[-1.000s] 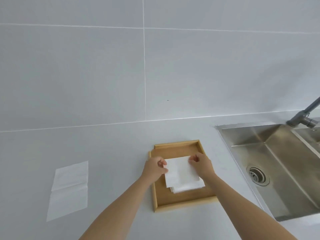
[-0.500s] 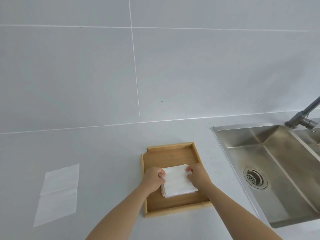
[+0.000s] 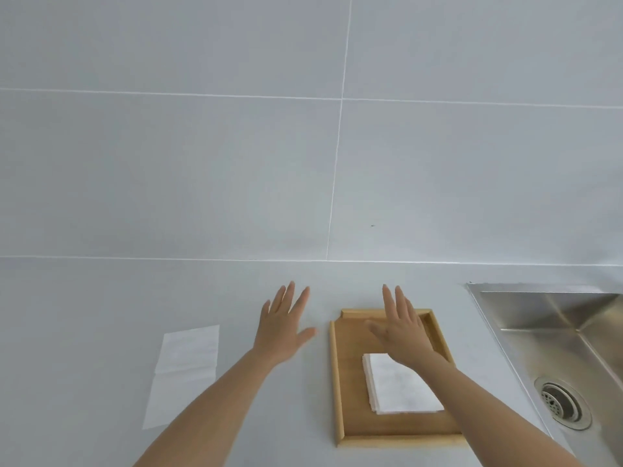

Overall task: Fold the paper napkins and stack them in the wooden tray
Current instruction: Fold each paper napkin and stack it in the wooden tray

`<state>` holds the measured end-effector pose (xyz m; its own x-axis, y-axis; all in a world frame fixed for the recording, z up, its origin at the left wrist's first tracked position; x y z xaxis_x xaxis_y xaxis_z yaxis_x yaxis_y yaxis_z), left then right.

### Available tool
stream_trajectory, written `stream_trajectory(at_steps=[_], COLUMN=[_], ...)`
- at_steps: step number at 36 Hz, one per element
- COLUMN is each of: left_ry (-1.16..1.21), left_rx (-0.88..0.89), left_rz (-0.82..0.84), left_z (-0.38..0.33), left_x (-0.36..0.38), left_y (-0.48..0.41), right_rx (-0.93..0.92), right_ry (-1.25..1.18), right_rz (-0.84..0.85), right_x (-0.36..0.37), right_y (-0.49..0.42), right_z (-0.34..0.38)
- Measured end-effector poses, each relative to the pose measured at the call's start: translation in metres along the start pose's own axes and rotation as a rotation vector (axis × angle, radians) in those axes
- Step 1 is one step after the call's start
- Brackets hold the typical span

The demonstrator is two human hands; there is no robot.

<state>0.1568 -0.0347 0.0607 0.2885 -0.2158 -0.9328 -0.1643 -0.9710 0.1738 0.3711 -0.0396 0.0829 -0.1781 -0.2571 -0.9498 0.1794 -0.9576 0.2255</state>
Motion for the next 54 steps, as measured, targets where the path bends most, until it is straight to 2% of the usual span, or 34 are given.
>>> stream_trajectory(at_steps=[5, 16, 25, 38, 48, 54], left_ry=[-0.089, -0.137, -0.116, -0.078, 0.038, 0.086], left_rx=[-0.045, -0.223, -0.301, -0.306, -0.265, -0.283], left_rz=[-0.030, 0.011, 0.121, 0.219, 0.206, 0.300], left_z=[0.045, 0.149, 0.211, 0.255, 0.264, 0.261], left_x=[-0.019, -0.037, -0.024, -0.007, -0.007, -0.011], left_y=[0.010, 0.047, 0.063, 0.045, 0.024, 0.014], right_rx=[0.066, -0.104, -0.195, -0.214, -0.221, -0.210], right_ry=[-0.077, 0.038, 0.148, 0.171, 0.107, 0.061], right_rz=[0.064, 0.149, 0.252, 0.363, 0.289, 0.313], right_x=[0.009, 0.042, 0.081, 0.119, 0.132, 0.129], right_y=[-0.021, -0.051, -0.069, -0.103, -0.121, -0.129], right_z=[0.045, 0.145, 0.203, 0.246, 0.264, 0.271])
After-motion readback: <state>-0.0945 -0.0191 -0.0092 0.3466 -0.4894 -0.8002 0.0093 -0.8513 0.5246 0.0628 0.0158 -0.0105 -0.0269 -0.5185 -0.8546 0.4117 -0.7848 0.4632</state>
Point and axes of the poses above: each hand's wrist, its own y-axis away from the middle knuckle, its own x-axis out of the palm, z = x × y, the point moved 1 cm from there along -y, towards the middle knuckle
